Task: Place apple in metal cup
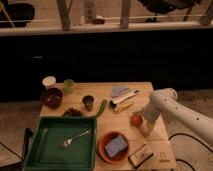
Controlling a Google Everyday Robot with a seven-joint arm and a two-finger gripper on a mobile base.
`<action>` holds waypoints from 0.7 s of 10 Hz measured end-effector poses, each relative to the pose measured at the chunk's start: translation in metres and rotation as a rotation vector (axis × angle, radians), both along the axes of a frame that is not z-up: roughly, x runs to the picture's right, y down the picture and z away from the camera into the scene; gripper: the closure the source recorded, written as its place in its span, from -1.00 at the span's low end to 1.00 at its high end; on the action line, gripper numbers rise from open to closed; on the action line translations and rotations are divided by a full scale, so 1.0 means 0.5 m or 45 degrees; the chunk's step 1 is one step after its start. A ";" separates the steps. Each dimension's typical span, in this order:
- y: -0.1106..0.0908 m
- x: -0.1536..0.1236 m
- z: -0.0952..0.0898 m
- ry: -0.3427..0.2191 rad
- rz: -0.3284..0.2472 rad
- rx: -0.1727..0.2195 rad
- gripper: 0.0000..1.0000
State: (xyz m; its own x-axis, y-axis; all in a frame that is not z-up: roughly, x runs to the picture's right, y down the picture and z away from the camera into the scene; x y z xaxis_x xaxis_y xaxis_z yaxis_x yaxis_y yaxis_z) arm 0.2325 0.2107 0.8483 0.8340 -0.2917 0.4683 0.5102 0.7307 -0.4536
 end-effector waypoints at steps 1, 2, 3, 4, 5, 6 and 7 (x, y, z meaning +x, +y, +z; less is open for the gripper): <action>0.001 0.000 0.001 -0.003 -0.001 -0.001 -0.60; 0.000 -0.001 0.002 -0.005 -0.005 -0.002 -0.60; 0.002 -0.001 0.002 -0.007 -0.008 -0.004 -0.58; 0.004 -0.002 0.002 -0.009 -0.012 -0.006 -0.45; 0.005 -0.002 0.002 -0.010 -0.015 -0.008 -0.35; 0.006 -0.002 0.002 -0.011 -0.019 -0.009 -0.33; 0.006 -0.002 0.002 -0.013 -0.021 -0.010 -0.40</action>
State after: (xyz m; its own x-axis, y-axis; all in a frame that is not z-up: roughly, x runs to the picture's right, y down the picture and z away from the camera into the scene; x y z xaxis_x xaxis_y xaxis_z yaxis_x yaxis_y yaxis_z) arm 0.2313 0.2138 0.8495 0.8245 -0.3016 0.4788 0.5266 0.7187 -0.4541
